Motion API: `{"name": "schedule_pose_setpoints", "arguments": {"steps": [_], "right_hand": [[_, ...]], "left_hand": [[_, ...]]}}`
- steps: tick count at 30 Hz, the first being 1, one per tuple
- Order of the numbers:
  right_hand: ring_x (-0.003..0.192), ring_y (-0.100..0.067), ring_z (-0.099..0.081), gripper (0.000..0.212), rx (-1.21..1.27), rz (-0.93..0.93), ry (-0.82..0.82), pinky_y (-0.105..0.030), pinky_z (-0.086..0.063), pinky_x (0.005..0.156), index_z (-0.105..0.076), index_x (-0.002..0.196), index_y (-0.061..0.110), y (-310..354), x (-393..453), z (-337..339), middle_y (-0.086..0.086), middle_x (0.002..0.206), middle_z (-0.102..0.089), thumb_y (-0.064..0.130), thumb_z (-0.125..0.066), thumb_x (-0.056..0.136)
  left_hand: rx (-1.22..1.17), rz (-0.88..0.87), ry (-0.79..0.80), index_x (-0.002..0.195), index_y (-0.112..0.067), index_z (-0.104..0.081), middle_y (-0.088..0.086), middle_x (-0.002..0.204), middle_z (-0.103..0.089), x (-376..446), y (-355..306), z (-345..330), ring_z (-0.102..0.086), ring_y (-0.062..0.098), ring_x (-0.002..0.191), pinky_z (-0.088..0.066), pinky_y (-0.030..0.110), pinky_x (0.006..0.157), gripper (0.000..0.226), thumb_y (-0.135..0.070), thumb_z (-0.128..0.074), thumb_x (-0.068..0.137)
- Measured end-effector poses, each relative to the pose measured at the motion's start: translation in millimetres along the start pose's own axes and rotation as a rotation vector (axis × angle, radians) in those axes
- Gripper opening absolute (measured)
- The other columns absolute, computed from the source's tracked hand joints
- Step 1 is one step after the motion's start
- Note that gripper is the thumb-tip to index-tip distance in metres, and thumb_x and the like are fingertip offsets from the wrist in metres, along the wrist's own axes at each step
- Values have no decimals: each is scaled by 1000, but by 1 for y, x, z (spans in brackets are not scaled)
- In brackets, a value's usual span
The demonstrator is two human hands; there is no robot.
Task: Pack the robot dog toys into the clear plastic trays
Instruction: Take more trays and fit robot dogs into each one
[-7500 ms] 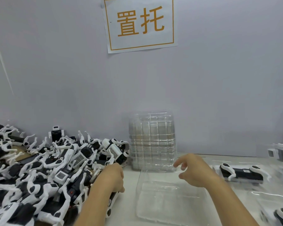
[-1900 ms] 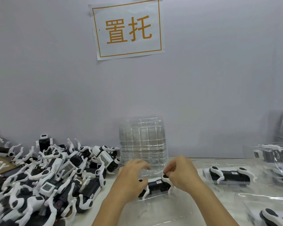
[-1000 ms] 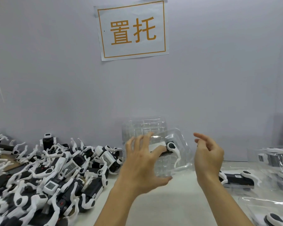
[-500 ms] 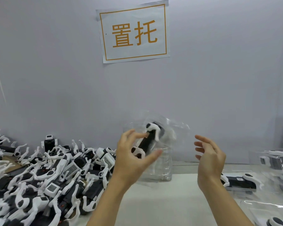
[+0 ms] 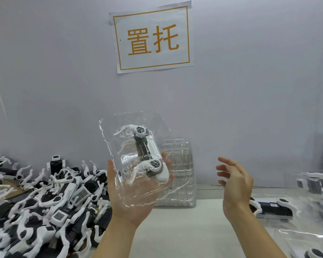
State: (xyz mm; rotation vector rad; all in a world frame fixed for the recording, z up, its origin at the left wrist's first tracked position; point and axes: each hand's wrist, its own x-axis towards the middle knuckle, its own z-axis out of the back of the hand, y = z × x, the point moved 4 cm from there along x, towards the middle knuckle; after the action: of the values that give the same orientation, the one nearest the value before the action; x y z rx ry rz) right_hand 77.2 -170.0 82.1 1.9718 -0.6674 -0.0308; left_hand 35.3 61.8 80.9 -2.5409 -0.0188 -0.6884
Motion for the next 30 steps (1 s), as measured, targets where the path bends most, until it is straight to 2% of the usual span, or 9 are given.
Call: {"name": "schedule_pose_setpoints", "arguments": {"steps": [2, 5, 8, 13, 16, 21, 24, 27, 30], "right_hand": [[75, -17, -55, 35, 0, 0, 2, -28, -42, 62, -75, 89, 14, 0, 0, 0, -5, 79, -64, 0, -43, 93], [74, -17, -55, 36, -5, 0, 8, -28, -42, 61, -75, 89, 15, 0, 0, 0, -4, 78, -64, 0, -43, 93], [74, -17, -55, 36, -11, 0, 21, -28, -42, 61, -75, 91, 15, 1, 2, 0, -4, 78, -64, 0, -43, 94], [73, -16, -55, 37, -44, 33, -14, -28, -43, 64, -75, 87, 19, 2, 4, 2, -2, 76, -64, 1, -43, 92], [72, -15, -55, 38, -52, 43, -6, -27, -44, 64, -75, 86, 20, 3, 3, 0, -1, 76, -65, 0, -43, 92], [72, -14, -57, 37, -62, 56, 6, -28, -45, 66, -75, 87, 20, 3, 2, -1, -1, 76, -66, 0, -44, 92], [70, -14, -57, 37, -64, 58, 8, -27, -44, 65, -75, 87, 20, 5, 3, -1, 0, 75, -66, 0, -44, 92], [67, -12, -57, 39, -84, 58, 3, -27, -45, 66, -75, 88, 21, 4, 4, 0, 1, 74, -66, -1, -43, 91], [64, -7, -58, 40, -115, 51, 10, -27, -46, 65, -74, 89, 22, 1, 3, 0, 3, 73, -66, -3, -42, 91]], "left_hand": [[106, 33, 11, 93, -13, -77, 18, 93, -73, 3, -3, -6, -70, 38, 91, -23, 70, 111, 71, -79, -59, 74], [210, 124, -42, 130, -24, -64, 20, 134, -60, 2, -6, -12, -62, 47, 113, -45, 68, 93, 81, -73, -73, 67], [477, 130, -70, 130, -23, -62, 14, 129, -65, 2, -9, -12, -65, 38, 113, -56, 55, 83, 78, -63, -80, 66], [1623, 331, 3, 99, -42, -64, -12, 120, -63, -1, 0, -8, -64, 8, 104, -51, 29, 95, 58, -76, -75, 53], [2056, 561, 136, 110, -56, -49, -20, 140, -40, -6, 27, 7, -37, 7, 127, -28, 36, 113, 69, -78, -72, 49], [2112, 470, 212, 132, -53, -45, -29, 148, -28, -5, 47, 2, -8, 0, 145, 5, 48, 119, 80, -81, -68, 61], [2037, 500, -31, 133, -50, -45, -22, 146, -35, 0, 26, -2, -18, 10, 145, -13, 50, 119, 71, -88, -45, 72], [2169, 749, -333, 147, -24, -30, 8, 148, -37, -3, 1, 16, -38, 27, 135, -40, 45, 109, 86, -76, -52, 82], [2066, 799, -515, 110, -9, -46, 7, 101, -63, -8, -8, 24, -64, 17, 78, -59, 30, 73, 50, -55, -57, 92]]}}
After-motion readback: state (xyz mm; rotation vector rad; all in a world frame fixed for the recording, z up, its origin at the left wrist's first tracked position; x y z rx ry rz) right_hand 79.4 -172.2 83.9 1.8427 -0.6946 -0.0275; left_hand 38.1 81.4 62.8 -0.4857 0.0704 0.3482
